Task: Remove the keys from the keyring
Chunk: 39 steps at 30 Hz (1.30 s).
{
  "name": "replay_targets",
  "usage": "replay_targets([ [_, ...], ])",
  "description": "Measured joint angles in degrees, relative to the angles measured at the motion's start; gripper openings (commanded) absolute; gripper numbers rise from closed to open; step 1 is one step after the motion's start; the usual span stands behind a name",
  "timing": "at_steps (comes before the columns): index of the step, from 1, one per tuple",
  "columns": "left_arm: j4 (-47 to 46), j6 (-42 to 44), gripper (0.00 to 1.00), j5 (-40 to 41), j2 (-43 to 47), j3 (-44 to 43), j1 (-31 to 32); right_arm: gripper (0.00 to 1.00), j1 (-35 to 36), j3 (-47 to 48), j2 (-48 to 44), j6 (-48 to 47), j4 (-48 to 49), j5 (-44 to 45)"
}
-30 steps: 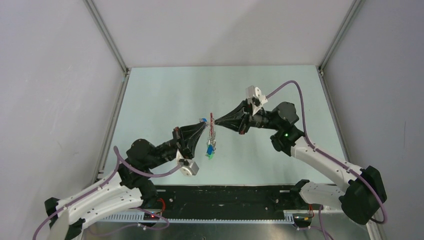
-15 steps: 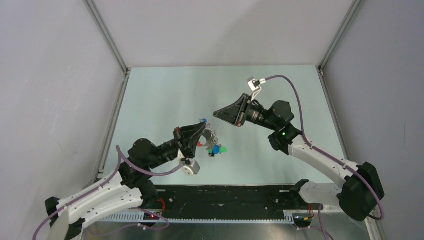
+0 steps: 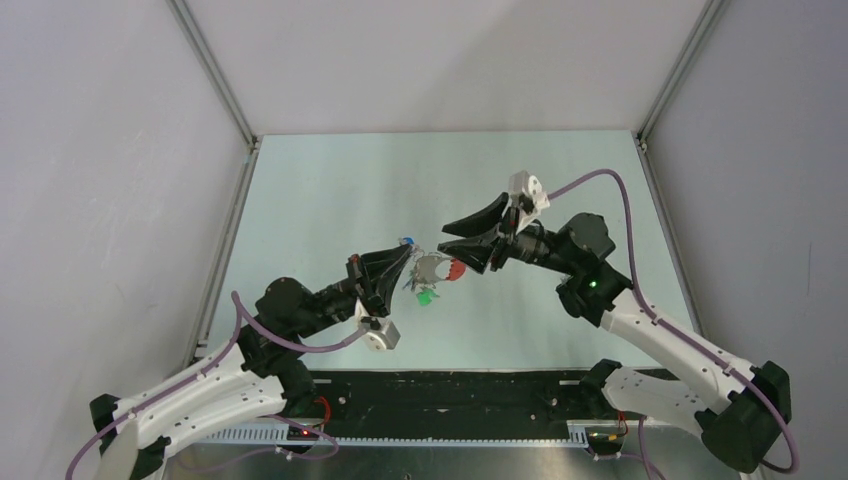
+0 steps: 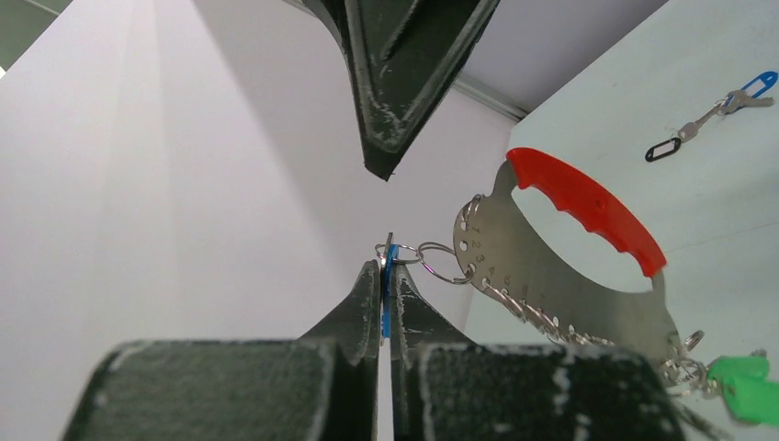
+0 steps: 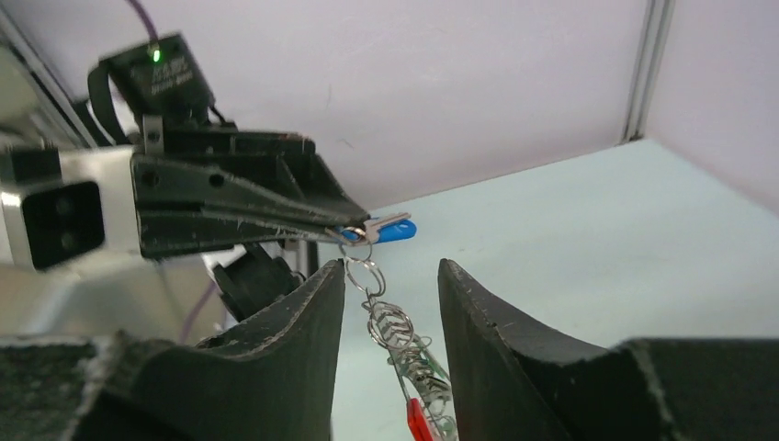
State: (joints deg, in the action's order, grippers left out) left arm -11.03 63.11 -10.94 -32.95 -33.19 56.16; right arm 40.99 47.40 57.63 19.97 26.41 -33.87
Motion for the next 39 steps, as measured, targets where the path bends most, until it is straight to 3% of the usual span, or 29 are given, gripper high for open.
replay_targets([
  [6,0.0,0.0,0.0,-0.3,0.0,0.0,0.0,0.44,2.8,-0.1,0.0,-16.7,-3.0,-3.1],
  [12,0.1,0.0,0.0,-0.4,0.1,0.0,0.0,0.43,4.3,-0.2,0.6,-23.1,-4.3,-3.0],
  [21,0.3,0.0,0.0,-1.3,0.8,0.0,0.0,0.34,4.8,-0.2,0.7,-26.3,-4.7,-5.5],
  [39,0.9,0.0,0.0,-1.7,0.8,0.0,0.0,0.26,7.0,-0.2,5.1,-26.1,-2.1,-9.1],
])
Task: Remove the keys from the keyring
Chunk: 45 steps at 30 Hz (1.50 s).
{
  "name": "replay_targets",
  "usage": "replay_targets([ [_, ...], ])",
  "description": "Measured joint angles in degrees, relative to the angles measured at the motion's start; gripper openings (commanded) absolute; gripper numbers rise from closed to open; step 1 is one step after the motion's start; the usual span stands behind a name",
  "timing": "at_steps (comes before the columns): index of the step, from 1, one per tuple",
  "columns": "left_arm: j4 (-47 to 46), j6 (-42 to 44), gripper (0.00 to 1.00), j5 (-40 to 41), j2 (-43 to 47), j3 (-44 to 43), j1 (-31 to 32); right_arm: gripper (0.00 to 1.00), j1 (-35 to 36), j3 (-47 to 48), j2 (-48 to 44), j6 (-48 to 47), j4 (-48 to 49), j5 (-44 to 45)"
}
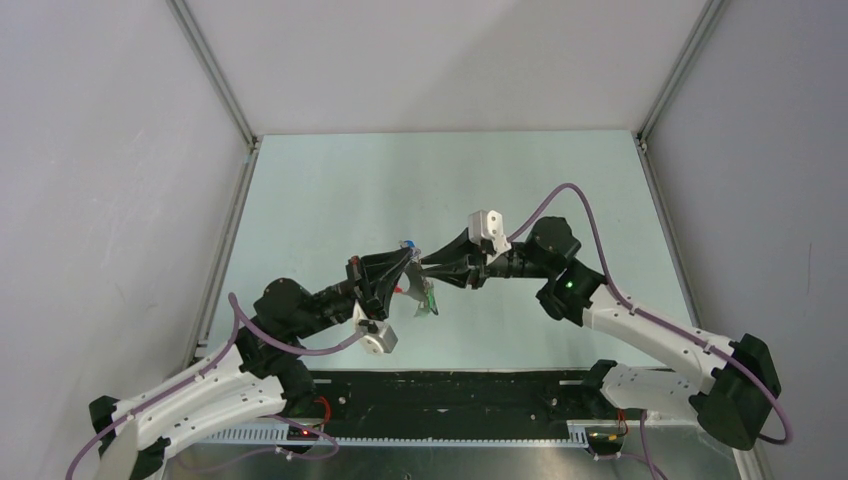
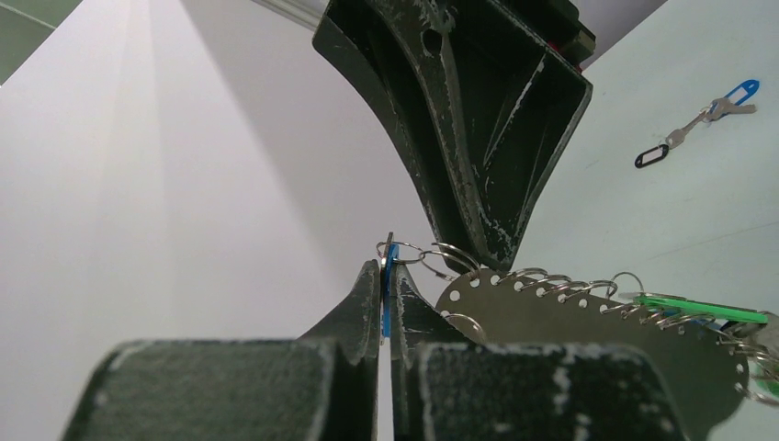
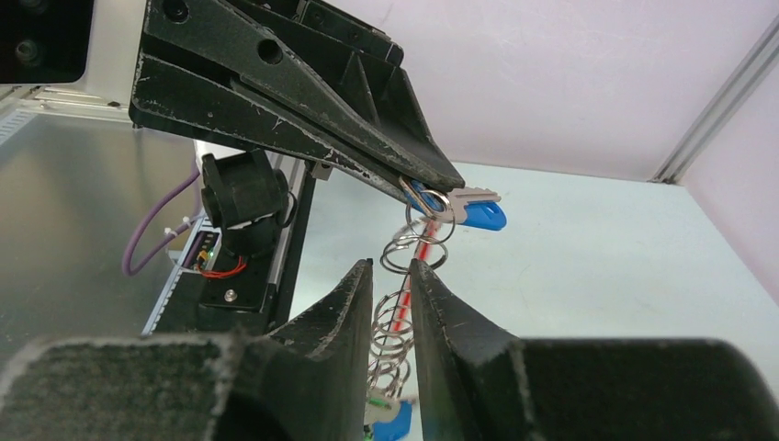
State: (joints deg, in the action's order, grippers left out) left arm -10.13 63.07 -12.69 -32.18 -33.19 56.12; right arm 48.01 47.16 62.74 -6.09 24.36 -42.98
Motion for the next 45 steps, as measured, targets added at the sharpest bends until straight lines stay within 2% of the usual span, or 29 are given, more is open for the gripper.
replay_targets([
  [5,0.0,0.0,0.0,0.0,0.0,0.0,0.0,0.18,0.4,0.0,0.8,0.4,1.6,0.1],
  [12,0.0,0.0,0.0,0.0,0.0,0.0,0.0,0.25,1.0,0.0,1.4,1.6,3.1,0.8],
  [15,0.0,0.0,0.0,0.0,0.0,0.0,0.0,0.31,1.1,0.0,1.4,1.6,3.4,1.1],
  [21,0.0,0.0,0.0,0.0,0.0,0.0,0.0,0.3,1.5,0.0,1.4,1.6,3.5,1.7],
  [25,0.0,0.0,0.0,0.0,0.0,0.0,0.0,0.24,1.7,0.0,1.4,2.3,3.9,2.2],
  [28,-0.1,0.0,0.0,0.0,0.0,0.0,0.0,0.07,1.9,0.0,1.5,3.7,4.5,3.3],
  [30,-0.1,0.0,0.0,0.0,0.0,0.0,0.0,0.0,2.1,0.0,1.5,5.1,4.7,4.4],
  [37,-0.1,0.0,0.0,0.4,0.4,0.0,-0.1,0.0,2.3,0.0,1.4,11.7,5.0,6.3],
  [45,-0.1,0.4,0.0,0.4,0.4,0.0,-0.1,0.0,2.3,0.0,1.2,27.5,4.4,9.0],
])
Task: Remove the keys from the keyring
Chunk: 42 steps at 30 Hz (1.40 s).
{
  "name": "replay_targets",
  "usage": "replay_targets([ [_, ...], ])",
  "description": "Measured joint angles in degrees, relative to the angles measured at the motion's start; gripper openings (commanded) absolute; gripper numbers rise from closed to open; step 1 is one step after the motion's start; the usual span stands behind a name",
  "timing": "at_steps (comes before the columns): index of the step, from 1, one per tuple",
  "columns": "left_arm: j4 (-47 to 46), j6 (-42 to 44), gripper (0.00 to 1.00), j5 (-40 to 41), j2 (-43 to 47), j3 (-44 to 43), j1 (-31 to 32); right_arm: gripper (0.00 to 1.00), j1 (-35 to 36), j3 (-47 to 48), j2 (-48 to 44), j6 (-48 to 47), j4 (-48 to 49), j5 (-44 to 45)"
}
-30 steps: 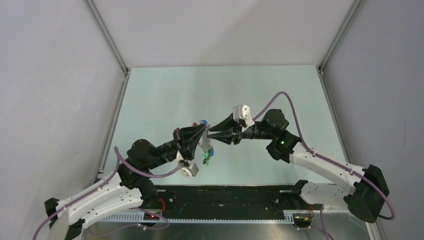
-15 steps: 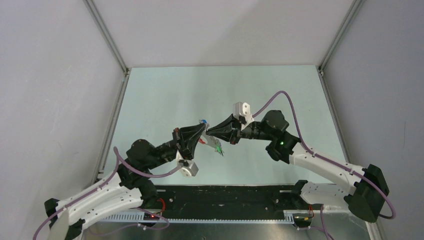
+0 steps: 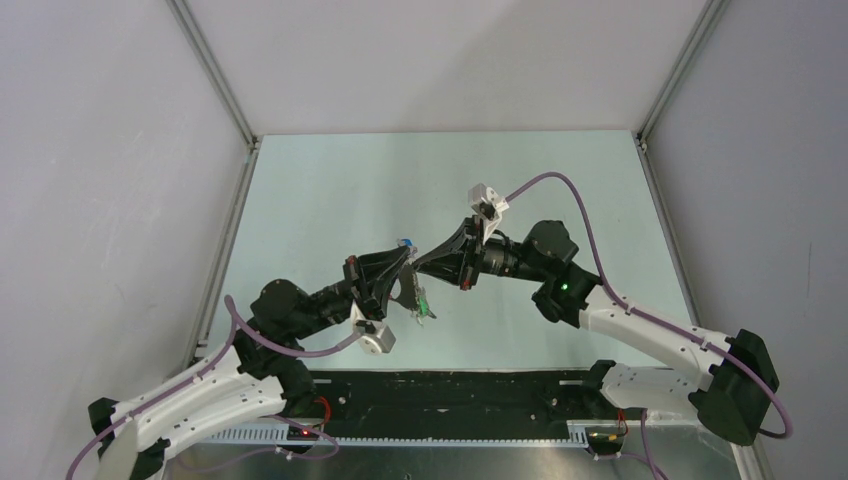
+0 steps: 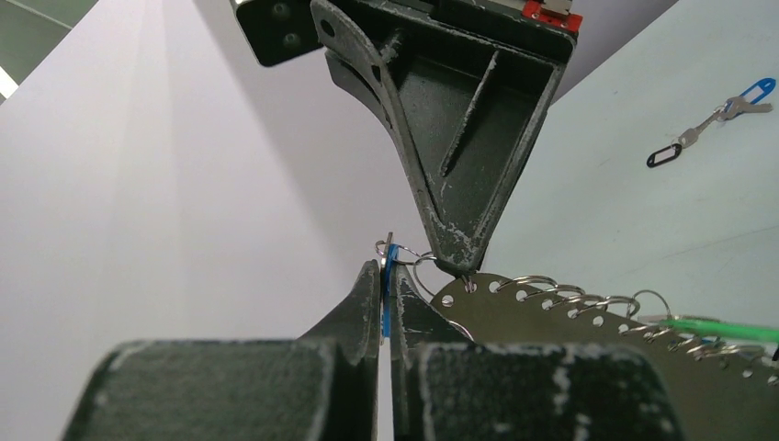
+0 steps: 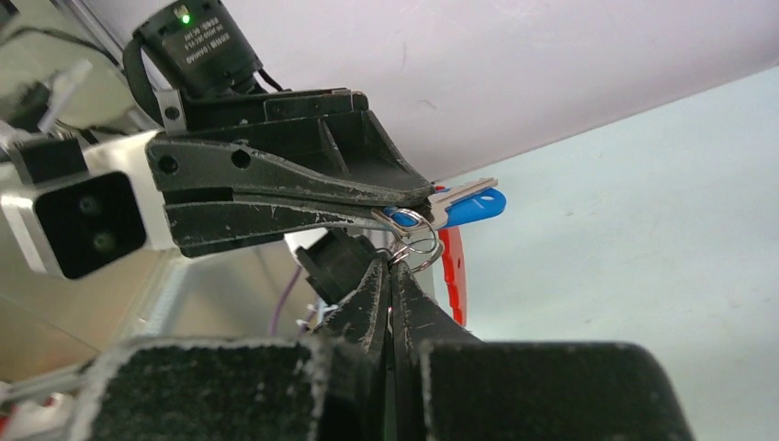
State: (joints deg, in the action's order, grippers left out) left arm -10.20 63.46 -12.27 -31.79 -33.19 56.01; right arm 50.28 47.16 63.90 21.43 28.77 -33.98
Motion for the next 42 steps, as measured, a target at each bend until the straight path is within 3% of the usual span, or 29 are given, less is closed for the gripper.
replay_targets([
  [5,0.0,0.0,0.0,0.1,0.1,0.0,0.0,0.0,0.3,0.0,-0.1,6.6,-0.3,1.5],
  [23,0.0,0.0,0.0,0.4,0.9,0.0,0.0,0.0,0.3,-1.7,-2.7,13.5,-0.5,8.0],
  [31,0.5,0.6,0.0,-0.4,-0.2,0.0,-0.2,0.0,-3.8,-1.7,0.3,25.6,1.8,4.6],
  [33,1.1,1.2,0.0,-0.4,-0.9,0.0,-0.3,0.11,-5.4,-1.7,1.7,30.1,2.0,2.3],
  [34,1.6,1.6,0.0,-0.4,-1.2,0.0,-0.4,0.23,-6.2,-1.7,2.4,32.5,2.3,1.0],
  [36,2.2,2.2,0.0,-0.5,-1.7,0.0,-0.5,0.3,-7.4,-1.7,3.8,36.2,3.1,-1.1],
  [42,2.5,2.6,0.0,-1.7,-1.4,0.0,-0.4,0.38,-10.1,-1.7,2.6,37.5,1.6,-3.0],
])
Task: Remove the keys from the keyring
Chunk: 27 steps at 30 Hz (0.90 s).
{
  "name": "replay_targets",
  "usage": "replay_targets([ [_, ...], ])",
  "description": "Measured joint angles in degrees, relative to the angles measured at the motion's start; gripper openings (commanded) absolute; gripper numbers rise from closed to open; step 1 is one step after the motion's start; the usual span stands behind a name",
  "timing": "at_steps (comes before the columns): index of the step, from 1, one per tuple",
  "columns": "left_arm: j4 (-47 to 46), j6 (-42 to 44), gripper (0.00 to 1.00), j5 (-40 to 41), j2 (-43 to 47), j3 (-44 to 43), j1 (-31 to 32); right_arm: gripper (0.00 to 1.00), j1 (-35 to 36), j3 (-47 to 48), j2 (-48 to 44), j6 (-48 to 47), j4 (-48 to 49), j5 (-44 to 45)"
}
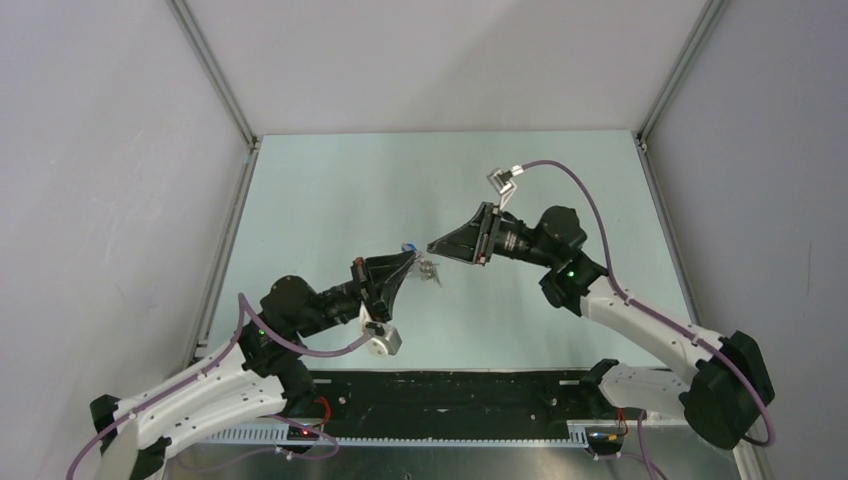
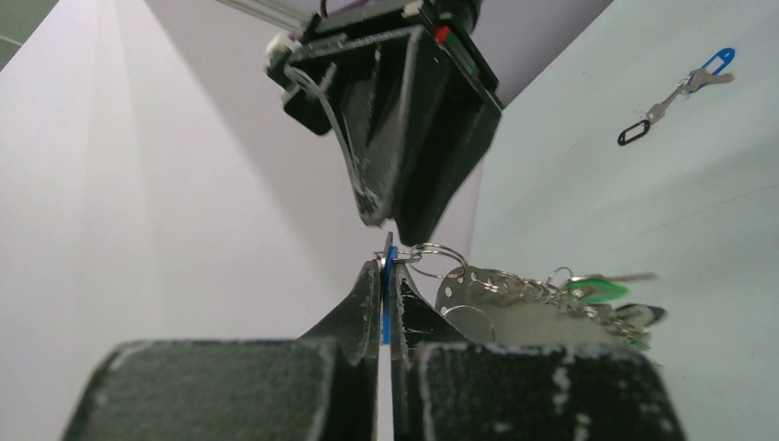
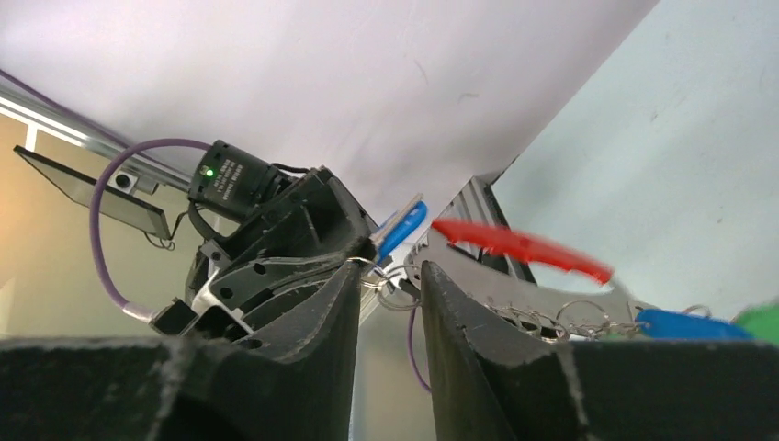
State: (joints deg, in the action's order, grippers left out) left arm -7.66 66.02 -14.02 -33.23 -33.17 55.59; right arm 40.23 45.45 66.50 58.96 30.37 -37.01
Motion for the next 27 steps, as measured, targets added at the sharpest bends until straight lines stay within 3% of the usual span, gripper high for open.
replay_targets([
  [7,1.0,0.0,0.0,-1.1,0.1,0.0,0.1,0.45,-2.8,0.1,-6.9,-9.6,-3.6,0.1],
  [18,1.2,-0.2,0.0,-3.5,1.3,0.0,0.2,0.44,4.0,0.3,-10.3,-50.8,-11.7,2.2],
  [27,1.4,-0.7,0.0,-5.5,1.8,0.0,0.2,0.45,6.7,0.3,-8.0,-63.6,-11.5,-0.3],
])
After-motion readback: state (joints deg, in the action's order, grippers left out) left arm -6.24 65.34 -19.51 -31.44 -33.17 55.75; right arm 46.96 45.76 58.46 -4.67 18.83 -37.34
